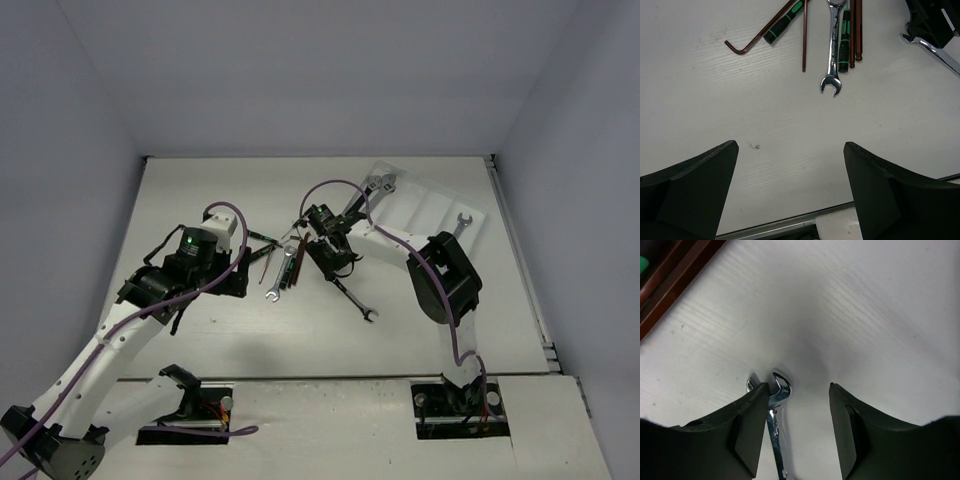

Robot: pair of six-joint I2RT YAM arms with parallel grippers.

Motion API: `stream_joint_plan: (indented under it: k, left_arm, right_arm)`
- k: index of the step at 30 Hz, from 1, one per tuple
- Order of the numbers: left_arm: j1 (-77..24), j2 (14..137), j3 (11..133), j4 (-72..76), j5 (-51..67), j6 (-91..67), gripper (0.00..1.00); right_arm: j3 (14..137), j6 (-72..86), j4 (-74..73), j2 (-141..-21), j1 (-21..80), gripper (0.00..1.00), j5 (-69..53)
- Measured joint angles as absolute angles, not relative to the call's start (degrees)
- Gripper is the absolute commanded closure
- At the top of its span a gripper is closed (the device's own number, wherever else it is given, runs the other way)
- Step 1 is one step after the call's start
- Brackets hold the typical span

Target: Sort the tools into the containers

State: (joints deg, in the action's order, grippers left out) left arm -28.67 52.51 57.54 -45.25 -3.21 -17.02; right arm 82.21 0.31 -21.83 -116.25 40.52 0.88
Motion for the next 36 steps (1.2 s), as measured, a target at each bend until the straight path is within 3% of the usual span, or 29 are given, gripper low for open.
stream_joint_plan:
  k: [27, 36]
  left_arm:
    - [-28.67, 52.27, 57.54, -46.2, -2.83, -18.24, 0.15]
    - [-28.67, 52.27, 57.54, -46.24, -2.83, -18.24, 0.15]
  right_arm:
    - [79.11, -1.42, -30.04, -112.8, 42.1, 0.51, -3.8]
    - [78.26, -1.0, -30.15, -113.95, 42.48, 0.57, -4.1]
